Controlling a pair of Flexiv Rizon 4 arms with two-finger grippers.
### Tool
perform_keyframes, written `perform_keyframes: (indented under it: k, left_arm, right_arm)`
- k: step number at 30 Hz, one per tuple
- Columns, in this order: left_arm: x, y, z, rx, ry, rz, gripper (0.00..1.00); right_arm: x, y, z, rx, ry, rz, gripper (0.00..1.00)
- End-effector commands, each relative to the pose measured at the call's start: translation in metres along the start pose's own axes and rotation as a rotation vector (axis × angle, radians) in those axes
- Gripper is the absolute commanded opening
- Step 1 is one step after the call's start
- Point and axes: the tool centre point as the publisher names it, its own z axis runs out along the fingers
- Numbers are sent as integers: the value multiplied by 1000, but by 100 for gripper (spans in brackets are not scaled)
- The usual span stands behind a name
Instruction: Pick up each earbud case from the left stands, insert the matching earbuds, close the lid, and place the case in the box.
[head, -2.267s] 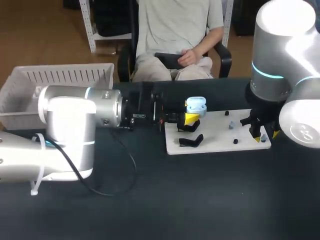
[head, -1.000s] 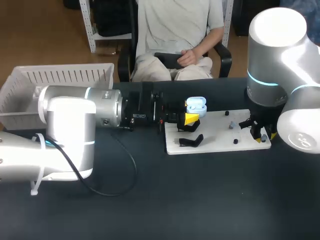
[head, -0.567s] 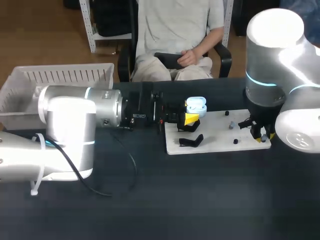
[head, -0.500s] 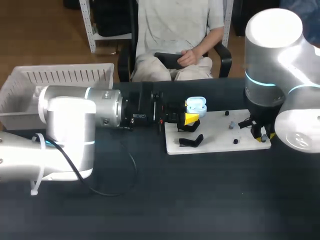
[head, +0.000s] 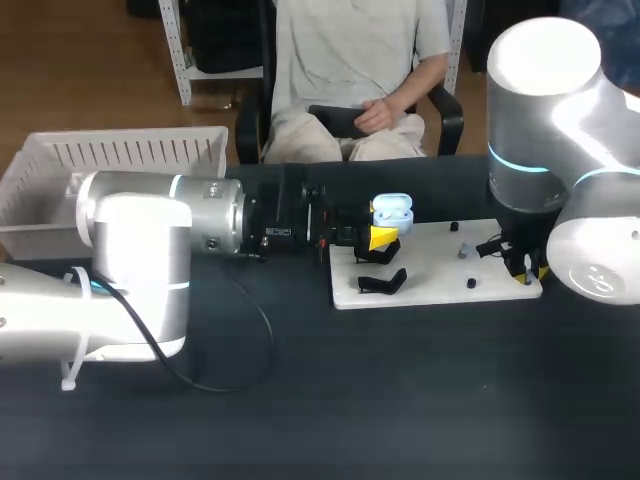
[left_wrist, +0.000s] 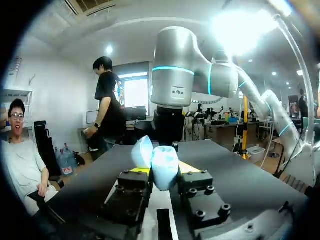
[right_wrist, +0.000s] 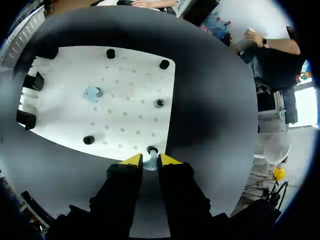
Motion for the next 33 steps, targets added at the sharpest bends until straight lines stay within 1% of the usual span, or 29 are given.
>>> perform_keyframes:
  k: [1,7,12,16,18,20,24,26,28,33]
  left_arm:
    - [0,-2,1,-10,-2,4,0]
    - [0,-2,1,-10,-2,4,0]
    - [0,-2,1,-10,-2,4,0]
    - [0,-2,1,-10,-2,4,0]
    - [0,-2,1,-10,-2,4,0]
    - [0,-2,1,-10,-2,4,0]
    - [0,-2,1,-10,-2,4,0]
    - [0,-2,1,-10,-2,4,0]
    - [0,-2,1,-10,-2,4,0]
    - [0,-2,1,-10,-2,4,0]
  right_arm:
    - [2,1,0,4,-4,5,0]
    - [2,2,-5,10,-14,5,0]
    - [6,3,-17,15,-21,-4,0]
    - [10,3,-29,15,-49,5,0]
    - [13,4,-37,1,-51,19,0]
    - [15,2,-47,7,-52,33,0]
    - [22,1,-74,-15,-45,65,0]
    - [27,4,-87,-19,-16,59,0]
    - [30,13,-103,-62,3,66,0]
    - [33,40,-139,-119,16,74,0]
